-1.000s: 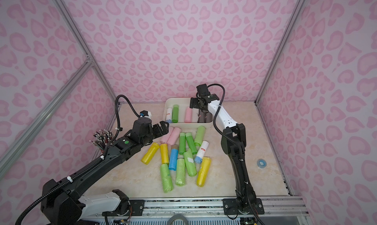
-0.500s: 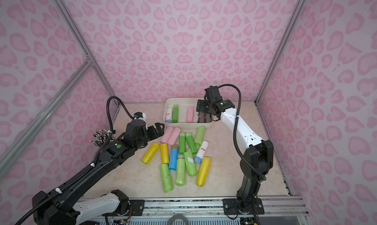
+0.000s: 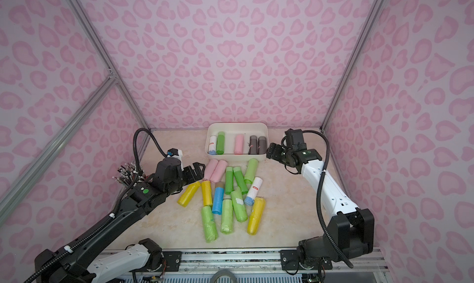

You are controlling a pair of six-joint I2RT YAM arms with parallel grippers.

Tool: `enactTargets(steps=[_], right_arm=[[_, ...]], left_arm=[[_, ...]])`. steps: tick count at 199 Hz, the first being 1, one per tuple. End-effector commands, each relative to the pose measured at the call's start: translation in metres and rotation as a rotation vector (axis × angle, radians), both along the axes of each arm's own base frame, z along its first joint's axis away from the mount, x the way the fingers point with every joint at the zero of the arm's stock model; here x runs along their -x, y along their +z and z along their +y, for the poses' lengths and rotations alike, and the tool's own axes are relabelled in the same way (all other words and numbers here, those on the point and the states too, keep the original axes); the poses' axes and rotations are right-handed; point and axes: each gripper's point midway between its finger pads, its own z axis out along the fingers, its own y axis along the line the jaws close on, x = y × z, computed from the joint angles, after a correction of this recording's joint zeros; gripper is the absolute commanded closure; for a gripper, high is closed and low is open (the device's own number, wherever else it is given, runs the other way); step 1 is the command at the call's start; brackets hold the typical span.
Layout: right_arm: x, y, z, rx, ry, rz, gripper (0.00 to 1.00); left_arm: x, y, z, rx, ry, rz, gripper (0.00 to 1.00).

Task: Put the roll of trash bags into the storage box
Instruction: Pick up the roll of trash bags from the center of the board.

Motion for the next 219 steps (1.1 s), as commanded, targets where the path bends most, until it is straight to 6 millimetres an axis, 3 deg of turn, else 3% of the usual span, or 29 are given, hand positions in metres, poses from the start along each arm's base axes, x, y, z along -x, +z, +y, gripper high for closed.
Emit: enactTargets(steps=[1,57,63,93,154,219], right_arm=[[0.017,-0.011,0.008,-0.069,0.044,0.036,0.11],[0.045,-0.041,0.013,-0.159,0.027,0.113,0.1],[0.048,-0.029,0.012,-0.171,0.03,0.08,0.11],[0.052,-0.027,0.012,-0.191,0.02,0.07,0.1],[0.049,-0.013,0.008,-0.158,0.014,0.043,0.1],[0.044,-0.007,0.008,-0.137,0.014,0.036,0.11]], left_arm=[[0.011,-0.016,0.001,-0.024,-0.03,0.043,0.03],[0.049,-0.054,0.004,-0.011,-0.073,0.154,0.05],[0.054,-0.057,0.004,-0.008,-0.078,0.163,0.05],[0.076,-0.07,-0.003,0.002,-0.098,0.189,0.08],[0.124,-0.119,-0.015,-0.026,-0.132,0.34,0.18],[0.152,-0.143,-0.024,0.008,-0.173,0.405,0.28]])
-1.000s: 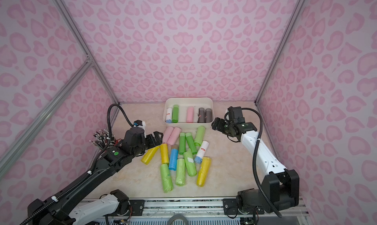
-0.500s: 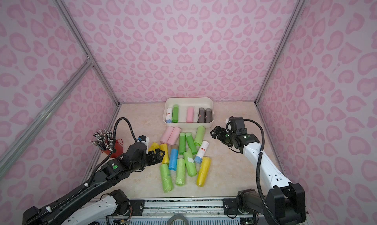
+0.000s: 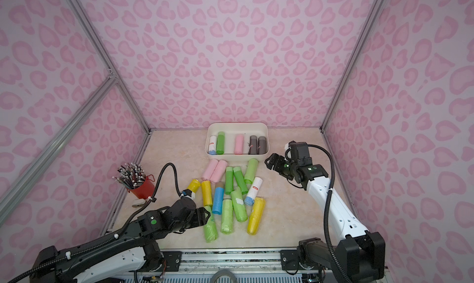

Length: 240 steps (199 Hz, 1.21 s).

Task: Put the roll of trash bags into the storage box
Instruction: Pick up the roll of trash bags from the center of the board.

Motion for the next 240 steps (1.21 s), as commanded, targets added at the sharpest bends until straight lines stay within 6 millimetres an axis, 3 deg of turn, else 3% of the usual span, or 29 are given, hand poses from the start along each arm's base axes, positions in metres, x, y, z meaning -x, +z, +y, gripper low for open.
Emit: enactTargets(steps=[1,32,76,136,240], right_arm=[[0.002,-0.004,-0.001,0.021,0.004,0.013,0.1],[0.005,-0.007,-0.003,0.033,0.005,0.024,0.11],[0.004,-0.008,-0.003,0.044,0.001,0.025,0.11],[0.005,-0.007,-0.001,0.05,0.012,0.031,0.11],[0.011,-0.02,-0.003,0.056,-0.013,0.064,0.11]], left_arm=[[0.004,-0.004,-0.003,0.031,0.029,0.014,0.28],[0.006,-0.017,0.0,0.01,0.042,0.04,0.31],[0.001,-0.019,-0.009,0.017,0.021,0.018,0.32],[-0.007,-0.038,-0.01,-0.117,-0.005,0.032,0.36],[-0.015,-0.05,-0.011,-0.176,-0.012,0.02,0.56]])
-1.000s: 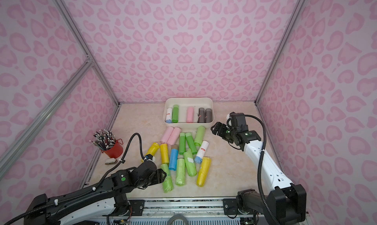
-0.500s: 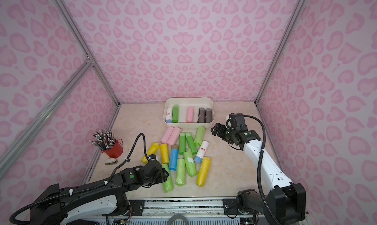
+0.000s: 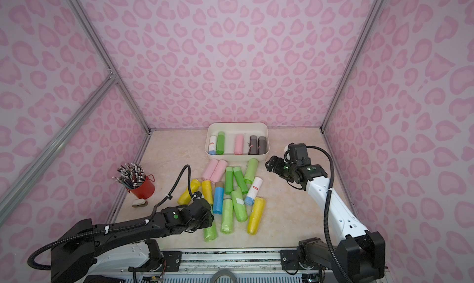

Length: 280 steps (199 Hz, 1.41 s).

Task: Put the roll of trash bags into the storage box
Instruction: Pick up the roll of trash bags from the center of the board.

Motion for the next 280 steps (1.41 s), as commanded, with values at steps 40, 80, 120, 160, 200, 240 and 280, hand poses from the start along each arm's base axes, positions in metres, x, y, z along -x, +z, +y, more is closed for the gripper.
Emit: enactTargets(steps=[40,80,120,160,200,240,280], right_arm=[[0.003,-0.014,0.01,-0.01,0.005,0.045,0.11],[0.001,-0.017,0.021,-0.023,0.012,0.042,0.11],[0.002,-0.031,0.036,-0.006,0.054,0.083,0.1],[-0.002,-0.033,0.042,-0.011,0.055,0.076,0.1],[-0.005,-0.031,0.052,-0.028,0.086,0.083,0.11],[-0.006,-0.029,0.057,-0.025,0.094,0.078,0.11],[-0.005,-0.029,0.062,-0.023,0.099,0.078,0.1]], left_arm=[[-0.007,0.003,0.009,-0.024,0.009,-0.063,0.64],[-0.008,0.002,0.014,-0.043,0.02,-0.059,0.67],[-0.012,0.004,0.013,-0.038,0.028,-0.063,0.71],[-0.017,0.009,0.012,-0.044,0.042,-0.07,0.74],[-0.018,0.009,0.02,-0.054,0.087,-0.079,0.78],[-0.023,0.017,0.024,-0.046,0.111,-0.109,0.83],[-0.025,0.022,0.027,-0.034,0.122,-0.124,0.85]])
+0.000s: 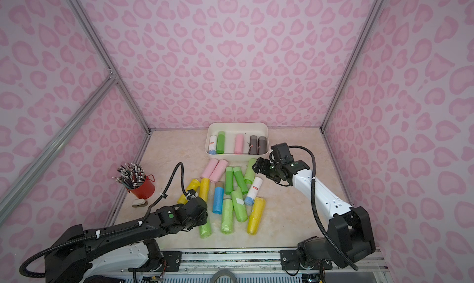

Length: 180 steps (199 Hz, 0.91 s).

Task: Put the roll of trash bags into the storage box
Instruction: Pick up the roll of trash bags from the center of the board, then place the roll of trash bags in the storage box.

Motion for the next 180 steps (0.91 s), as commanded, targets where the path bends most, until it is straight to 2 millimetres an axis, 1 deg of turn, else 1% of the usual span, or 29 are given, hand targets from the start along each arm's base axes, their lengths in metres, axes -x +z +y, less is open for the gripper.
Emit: enactTargets(steps=[1,52,87,120,141,156,180], right_arm=[[-0.002,0.002,0.003,-0.005,-0.001,-0.006,0.11],[-0.001,0.001,0.005,-0.005,-0.005,-0.004,0.1],[-0.001,0.004,0.007,-0.008,-0.001,-0.01,0.11],[-0.002,0.004,0.008,-0.002,-0.003,-0.015,0.1],[-0.003,0.003,0.01,-0.004,-0.002,-0.013,0.1],[-0.005,0.003,0.011,-0.005,-0.002,-0.015,0.1],[-0.008,0.003,0.012,-0.001,-0.002,-0.017,0.1]], left_arm=[[-0.012,0.009,0.002,0.004,0.034,-0.064,0.85],[-0.019,0.019,0.005,0.025,0.05,-0.092,0.85],[-0.03,0.034,0.005,0.061,0.071,-0.128,0.87],[-0.049,0.06,0.005,0.11,0.11,-0.182,0.87],[-0.061,0.074,0.009,0.119,0.131,-0.217,0.87],[-0.07,0.08,0.013,0.116,0.144,-0.236,0.87],[-0.079,0.084,0.018,0.106,0.15,-0.242,0.87]])
